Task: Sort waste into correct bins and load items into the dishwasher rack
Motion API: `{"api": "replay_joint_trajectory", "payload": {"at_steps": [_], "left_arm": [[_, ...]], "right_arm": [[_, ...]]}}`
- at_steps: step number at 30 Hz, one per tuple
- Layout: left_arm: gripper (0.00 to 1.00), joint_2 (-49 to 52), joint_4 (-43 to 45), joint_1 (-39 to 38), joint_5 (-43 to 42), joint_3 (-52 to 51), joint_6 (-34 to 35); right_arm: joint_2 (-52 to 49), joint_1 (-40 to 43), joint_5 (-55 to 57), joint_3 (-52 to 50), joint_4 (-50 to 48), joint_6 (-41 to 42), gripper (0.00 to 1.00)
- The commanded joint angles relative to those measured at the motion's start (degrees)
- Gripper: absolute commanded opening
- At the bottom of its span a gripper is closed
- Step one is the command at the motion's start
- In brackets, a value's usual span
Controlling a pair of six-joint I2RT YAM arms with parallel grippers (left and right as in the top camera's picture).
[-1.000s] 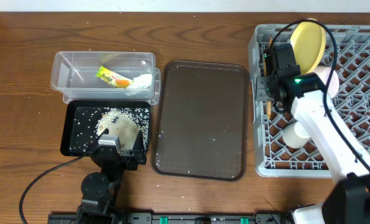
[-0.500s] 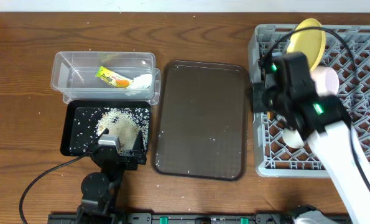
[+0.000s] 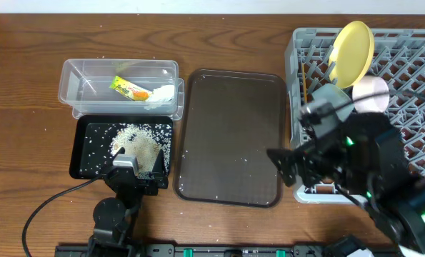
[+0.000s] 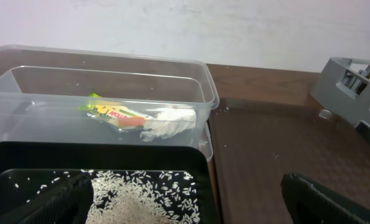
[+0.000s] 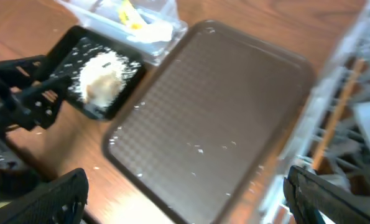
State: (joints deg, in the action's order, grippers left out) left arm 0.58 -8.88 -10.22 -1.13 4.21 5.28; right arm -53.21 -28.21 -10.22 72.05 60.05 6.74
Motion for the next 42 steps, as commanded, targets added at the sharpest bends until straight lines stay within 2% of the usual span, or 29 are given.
{"api": "replay_joint_trajectory", "payload": {"at_steps": [1,4,8,14,21,33,39,42], "left_arm": [[0.99,-0.4,-0.4,0.2,0.3,-1.6,-0.5],[0.99,-0.4,-0.4,0.2,0.2,-1.6,-0.5],[0.99,-0.4,-0.4,0.2,0.2,-1.6,-0.5],[0.99,-0.4,-0.4,0.2,0.2,-1.6,-0.5],[0.99,-0.4,-0.4,0.2,0.3,-1.5,-0.5],[0.99,-0.4,-0.4,0.2,0.2,-1.6,-0.5],[0.99,-0.4,-0.4,0.2,0.2,-1.6,-0.5],[0.99,-0.4,-0.4,0.2,0.2,-1.6,-0.5]], "right_arm": [[3.7,-0.6,8.3,0.2,0.7,-2.2,0.99],[7.6,0.8,14.2,-0.6,-1.4,-2.2,0.99],[13.8,6.4,14.2,-5.2,-7.8,-3.0,0.99],[24.4,16.9,6.7,-20.3,-18.9,-2.9,0.99],[36.7,24.2,7.2,-35.4,-22.4,-2.6,0.99],[52.9,27.6,3.7,-56.5,-34.1,-2.5,0.99],[52.9,27.6,1.7,-65.6,-44.5,-2.5,0.99],[52.9,27.6,1.2,-69.9,-52.8,-2.5,0.99]]}}
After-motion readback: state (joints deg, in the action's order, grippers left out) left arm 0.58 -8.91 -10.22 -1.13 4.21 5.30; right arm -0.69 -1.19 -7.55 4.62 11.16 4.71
